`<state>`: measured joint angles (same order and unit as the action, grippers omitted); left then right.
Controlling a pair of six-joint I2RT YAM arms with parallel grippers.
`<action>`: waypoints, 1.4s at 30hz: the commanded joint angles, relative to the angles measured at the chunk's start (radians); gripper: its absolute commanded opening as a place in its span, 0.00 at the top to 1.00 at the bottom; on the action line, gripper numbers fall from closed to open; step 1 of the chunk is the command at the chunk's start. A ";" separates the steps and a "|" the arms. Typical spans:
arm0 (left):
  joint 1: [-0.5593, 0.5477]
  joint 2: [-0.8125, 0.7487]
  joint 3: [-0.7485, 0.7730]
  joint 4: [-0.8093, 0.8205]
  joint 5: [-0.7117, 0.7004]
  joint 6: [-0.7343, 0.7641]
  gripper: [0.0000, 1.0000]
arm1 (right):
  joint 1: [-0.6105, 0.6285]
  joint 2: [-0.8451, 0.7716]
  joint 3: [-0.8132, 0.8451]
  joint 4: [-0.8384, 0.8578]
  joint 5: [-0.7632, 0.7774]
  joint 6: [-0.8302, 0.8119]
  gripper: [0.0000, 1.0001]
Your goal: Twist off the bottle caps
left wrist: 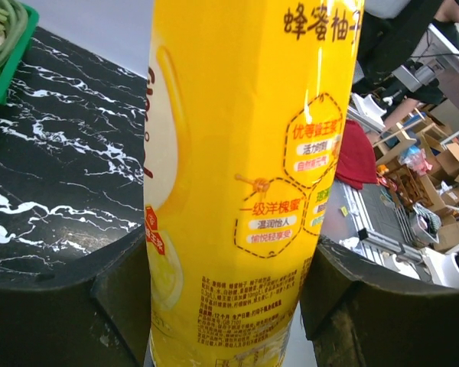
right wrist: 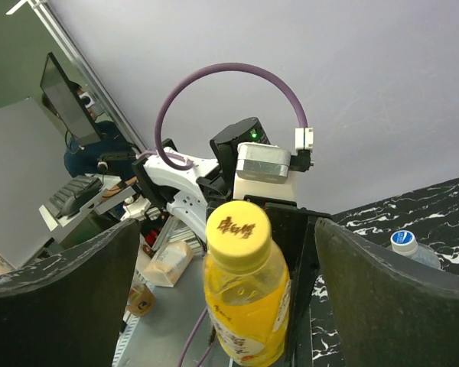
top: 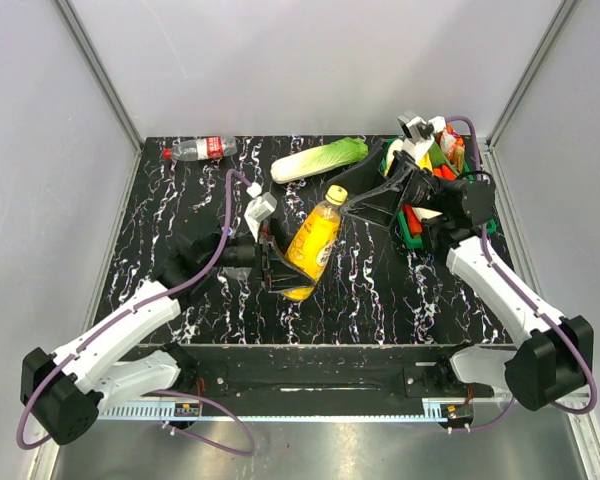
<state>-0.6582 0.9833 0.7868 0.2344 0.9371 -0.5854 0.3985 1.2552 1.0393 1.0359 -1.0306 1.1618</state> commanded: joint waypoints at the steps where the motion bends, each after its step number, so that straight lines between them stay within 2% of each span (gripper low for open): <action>1: 0.002 -0.038 0.084 -0.125 -0.087 0.126 0.96 | -0.006 -0.063 0.050 -0.181 0.043 -0.109 0.00; 9: 0.003 -0.121 0.124 -0.421 -0.400 0.282 0.96 | -0.006 -0.117 0.091 -0.597 0.213 -0.353 0.00; 13: 0.002 -0.146 0.141 -0.535 -0.598 0.320 0.96 | -0.006 -0.108 0.111 -0.710 0.273 -0.384 0.00; 18: -0.001 -0.149 0.158 -0.635 -0.780 0.348 0.96 | -0.006 -0.057 0.157 -0.844 0.302 -0.399 0.00; 22: -0.030 -0.146 0.181 -0.691 -0.932 0.352 0.98 | -0.006 -0.022 0.186 -0.898 0.311 -0.396 0.00; 29: -0.205 -0.136 0.212 -0.759 -1.417 0.355 0.99 | -0.004 0.056 0.255 -0.999 0.284 -0.399 0.00; 34: -0.303 -0.104 0.233 -0.802 -1.638 0.343 0.99 | 0.016 0.087 0.278 -1.007 0.291 -0.396 0.00; 38: -0.374 -0.035 0.264 -0.851 -1.747 0.338 1.00 | 0.043 0.115 0.310 -1.019 0.293 -0.406 0.00; 42: -0.409 0.017 0.285 -0.856 -1.779 0.338 1.00 | 0.077 0.144 0.338 -1.030 0.313 -0.416 0.00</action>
<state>-1.0393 0.9653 1.0138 -0.6144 -0.7094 -0.2440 0.4397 1.3811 1.3121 0.0048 -0.7414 0.7712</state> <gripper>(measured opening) 0.670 0.994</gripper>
